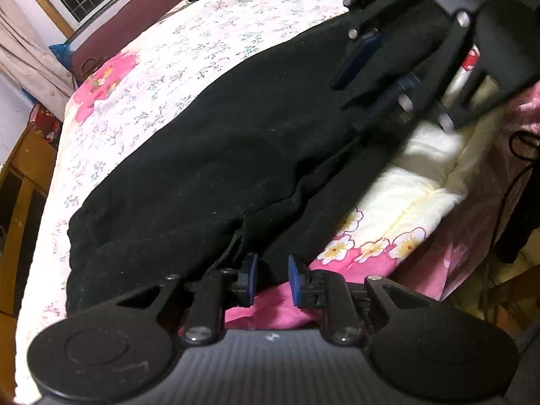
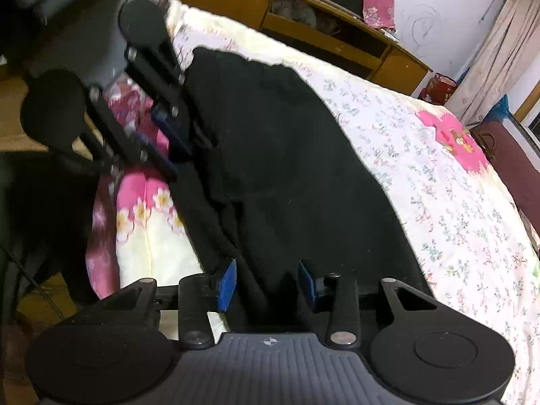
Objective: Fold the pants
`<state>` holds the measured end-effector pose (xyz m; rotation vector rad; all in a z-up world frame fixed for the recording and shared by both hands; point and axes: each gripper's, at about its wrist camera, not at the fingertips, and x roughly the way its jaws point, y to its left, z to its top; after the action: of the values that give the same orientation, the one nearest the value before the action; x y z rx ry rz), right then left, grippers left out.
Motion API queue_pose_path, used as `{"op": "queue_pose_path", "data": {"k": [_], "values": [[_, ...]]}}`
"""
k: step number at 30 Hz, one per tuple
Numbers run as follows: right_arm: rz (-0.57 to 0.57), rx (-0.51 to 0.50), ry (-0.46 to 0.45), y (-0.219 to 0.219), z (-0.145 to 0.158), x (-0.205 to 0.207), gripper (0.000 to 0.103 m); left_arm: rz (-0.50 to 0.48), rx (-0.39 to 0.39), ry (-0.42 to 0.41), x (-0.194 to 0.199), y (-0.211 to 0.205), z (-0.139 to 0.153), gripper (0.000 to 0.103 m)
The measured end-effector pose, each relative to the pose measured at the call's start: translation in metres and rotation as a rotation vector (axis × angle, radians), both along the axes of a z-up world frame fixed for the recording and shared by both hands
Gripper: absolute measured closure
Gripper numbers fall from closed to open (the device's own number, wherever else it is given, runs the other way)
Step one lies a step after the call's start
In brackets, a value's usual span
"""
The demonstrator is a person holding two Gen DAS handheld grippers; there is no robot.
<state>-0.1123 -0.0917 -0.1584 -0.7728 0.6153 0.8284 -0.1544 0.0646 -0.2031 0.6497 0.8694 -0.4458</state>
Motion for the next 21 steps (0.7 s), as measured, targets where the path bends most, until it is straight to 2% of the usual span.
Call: {"op": "queue_pose_path", "data": {"k": [2,3,7,13,19,20,21], "values": [[0.003,-0.006,0.005,0.007,0.003,0.002,0.084,0.001,-0.013,-0.002,-0.001,0.002,-0.001,0.073],[0.014,-0.004,0.013,0.011,0.006,0.004,0.084,0.002,-0.022,-0.004,0.0,0.005,0.001,0.073],[0.016,-0.011,0.045,0.018,0.01,0.001,0.085,0.043,-0.073,0.014,0.0,0.018,0.006,0.07],[0.067,-0.129,-0.005,0.033,-0.029,-0.002,0.085,0.064,-0.097,0.01,0.0,0.022,0.007,0.07],[0.027,-0.115,-0.042,0.045,-0.033,0.014,0.085,0.112,-0.141,0.032,0.003,0.029,0.012,0.07],[0.027,-0.111,-0.026,0.045,-0.032,0.015,0.09,0.115,-0.149,0.031,0.003,0.03,0.014,0.07],[0.022,-0.101,-0.001,0.044,-0.03,0.016,0.1,0.122,-0.16,0.035,0.003,0.031,0.016,0.07]]}}
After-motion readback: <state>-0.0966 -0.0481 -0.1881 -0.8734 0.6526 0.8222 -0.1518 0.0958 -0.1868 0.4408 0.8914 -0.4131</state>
